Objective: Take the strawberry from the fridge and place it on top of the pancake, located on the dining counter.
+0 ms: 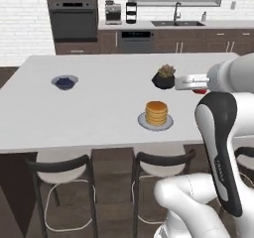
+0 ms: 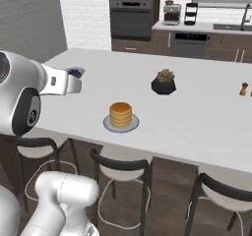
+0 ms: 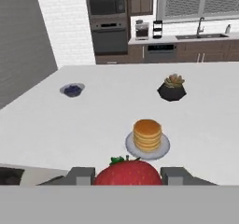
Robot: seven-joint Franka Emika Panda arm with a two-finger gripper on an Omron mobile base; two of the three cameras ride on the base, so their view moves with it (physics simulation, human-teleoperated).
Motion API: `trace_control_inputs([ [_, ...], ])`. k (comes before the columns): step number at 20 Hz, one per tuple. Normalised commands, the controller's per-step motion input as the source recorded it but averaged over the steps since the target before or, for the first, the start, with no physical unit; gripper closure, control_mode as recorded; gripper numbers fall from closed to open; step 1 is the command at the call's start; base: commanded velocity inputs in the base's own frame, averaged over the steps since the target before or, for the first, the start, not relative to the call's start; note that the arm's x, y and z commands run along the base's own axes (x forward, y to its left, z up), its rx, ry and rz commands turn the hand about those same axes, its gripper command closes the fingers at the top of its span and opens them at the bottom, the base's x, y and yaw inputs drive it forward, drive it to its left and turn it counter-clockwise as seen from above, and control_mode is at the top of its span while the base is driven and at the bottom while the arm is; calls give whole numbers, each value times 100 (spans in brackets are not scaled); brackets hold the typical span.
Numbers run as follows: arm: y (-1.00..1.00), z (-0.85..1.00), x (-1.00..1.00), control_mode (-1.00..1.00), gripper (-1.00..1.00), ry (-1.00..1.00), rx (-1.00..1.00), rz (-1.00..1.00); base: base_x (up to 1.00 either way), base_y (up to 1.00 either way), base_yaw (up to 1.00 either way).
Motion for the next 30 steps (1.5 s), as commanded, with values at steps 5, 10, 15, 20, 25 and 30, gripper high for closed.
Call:
trace_control_inputs([
  [5,0,0,0,100,100,0,0,0,87,80,-26],
  [10,0,0,0,100,100,0,0,0,100,44,-26],
  [15,0,0,20,-100,100,2,0,-6,77,2,-25],
  [20,-26,-8,100,-100,100,23,1,-29,0,0,0],
  [25,-55,-42,85,-100,100,34,5,-22,0,0,0],
  [30,-33,-70,29,-100,100,28,6,-14,0,0,0],
])
